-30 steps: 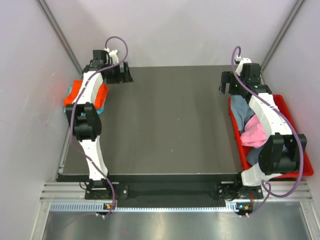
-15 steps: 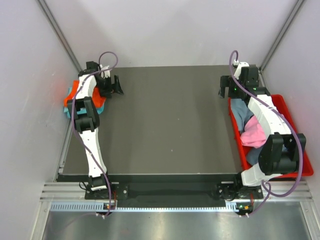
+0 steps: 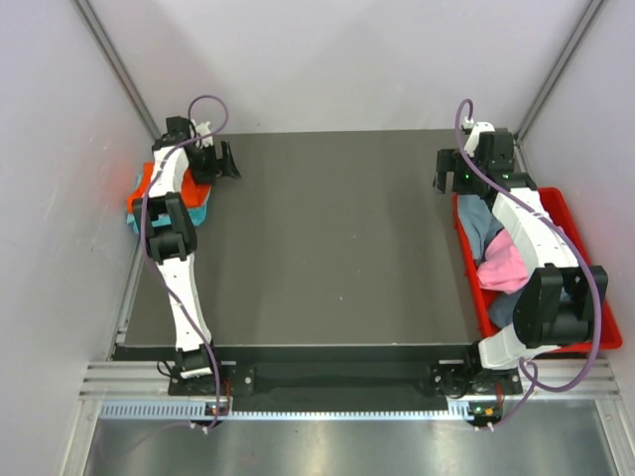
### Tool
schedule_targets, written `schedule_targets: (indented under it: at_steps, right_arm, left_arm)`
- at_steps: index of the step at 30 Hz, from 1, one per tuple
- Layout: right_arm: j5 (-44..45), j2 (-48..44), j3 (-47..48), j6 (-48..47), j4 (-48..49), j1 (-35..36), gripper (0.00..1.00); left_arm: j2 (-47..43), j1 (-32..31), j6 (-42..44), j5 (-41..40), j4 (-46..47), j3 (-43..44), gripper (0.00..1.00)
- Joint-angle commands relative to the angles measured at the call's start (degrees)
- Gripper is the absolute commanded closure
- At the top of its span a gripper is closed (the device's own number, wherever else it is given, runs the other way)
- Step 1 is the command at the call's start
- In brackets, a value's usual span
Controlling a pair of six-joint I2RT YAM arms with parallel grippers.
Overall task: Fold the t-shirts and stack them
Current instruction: Neatly place the folded tshirt to the corner
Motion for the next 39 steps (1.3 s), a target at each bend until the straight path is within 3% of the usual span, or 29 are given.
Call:
schedule_targets:
  at_steps: [1,9,11,15,19,39]
  right_arm:
    - [-0.78,0.18,2.27,-0.73,2.16,0.40,0.04]
    - [2.54,-0.78,2.53,-2.82,2.08,0.40,0.04]
    - [3.96,-1.05,1.83,-3.36,2.08,0.40,0.04]
    - [4.94,-0.96,0.25,-3.28,2.34,0.31,0.04]
    - [3.10,-0.35,0.95,-2.75,2.52,0.31,0.04]
    - [2.30,3.00,3.41,-1.96,3.31,0.40,0.04]
  left_arm:
    - [-2.55,0.81,0.01,0.77,3.15,2.36,0.01]
    - [-13.52,-0.32,-5.60,15.00,3.85,-2.29,0.01]
    - [-15.65,-1.12,-4.48,14.67,3.94,-5.62,0.01]
    - [-17.94,-5.41,4.13,1.63,0.70,-9.23,0.01]
    - [-15.23,-6.31,8.35,-5.17,-3.08,-10.47,0.01]
    - [-4.67,-6.22,14.16,-22.67,-3.27,-8.19,0.01]
